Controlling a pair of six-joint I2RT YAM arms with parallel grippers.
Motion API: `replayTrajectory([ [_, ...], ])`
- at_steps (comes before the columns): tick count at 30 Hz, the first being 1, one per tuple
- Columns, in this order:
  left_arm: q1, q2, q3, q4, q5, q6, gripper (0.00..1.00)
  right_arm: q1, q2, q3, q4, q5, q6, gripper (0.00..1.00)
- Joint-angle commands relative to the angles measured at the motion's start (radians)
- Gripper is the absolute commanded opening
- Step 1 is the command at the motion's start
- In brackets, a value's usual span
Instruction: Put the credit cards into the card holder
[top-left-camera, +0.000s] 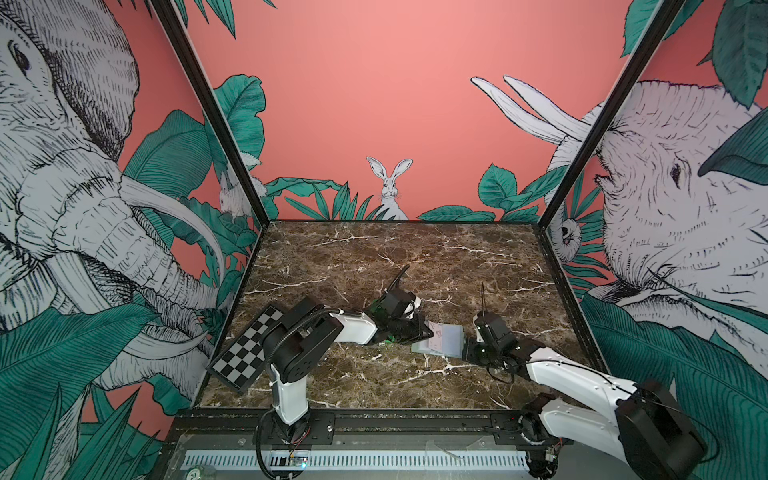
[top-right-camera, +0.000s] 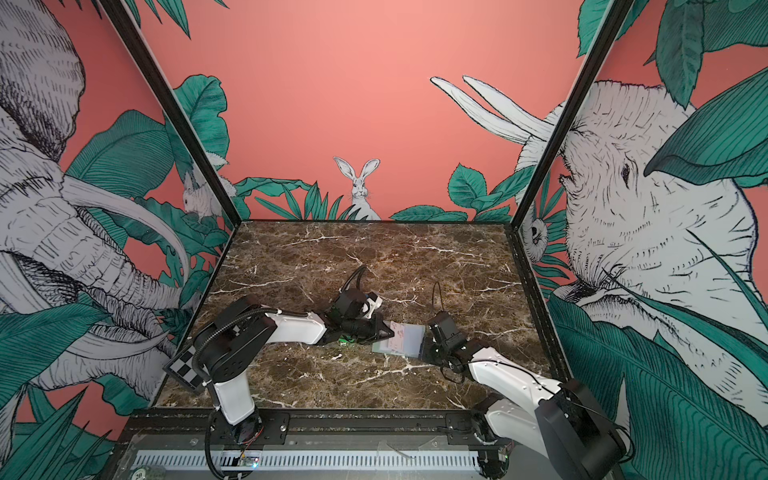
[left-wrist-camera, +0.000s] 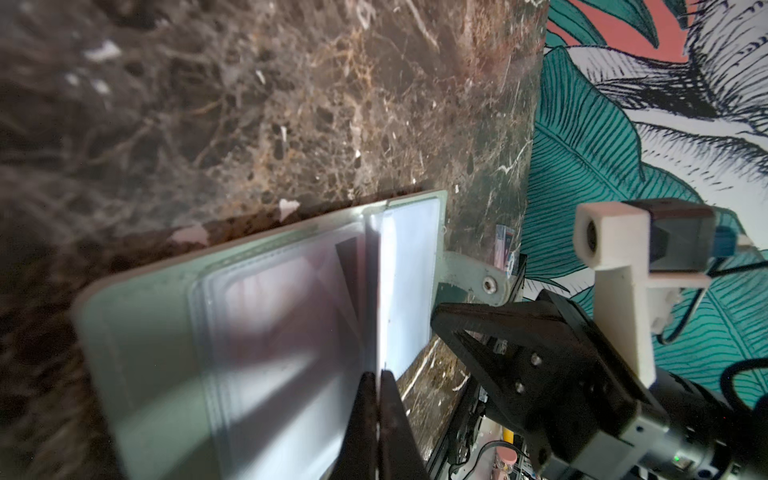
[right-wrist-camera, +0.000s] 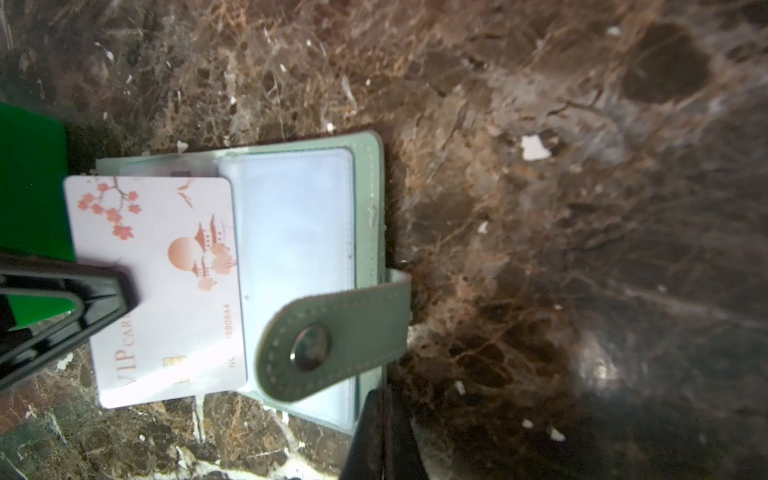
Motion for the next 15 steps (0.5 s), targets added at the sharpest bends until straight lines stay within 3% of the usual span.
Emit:
replayTrajectory([
  [1, -0.001, -0.029, 0.019, -0.068, -0.034, 0.028, 0.03, -0.003, -0.002, -0.011, -0.011, 0.016, -0.013, 0.03],
  [15, -0.002, 0.049, 0.020, 0.092, 0.046, -0.043, 0.03, -0.004, -0.006, -0.007, -0.020, 0.019, -0.018, 0.03],
])
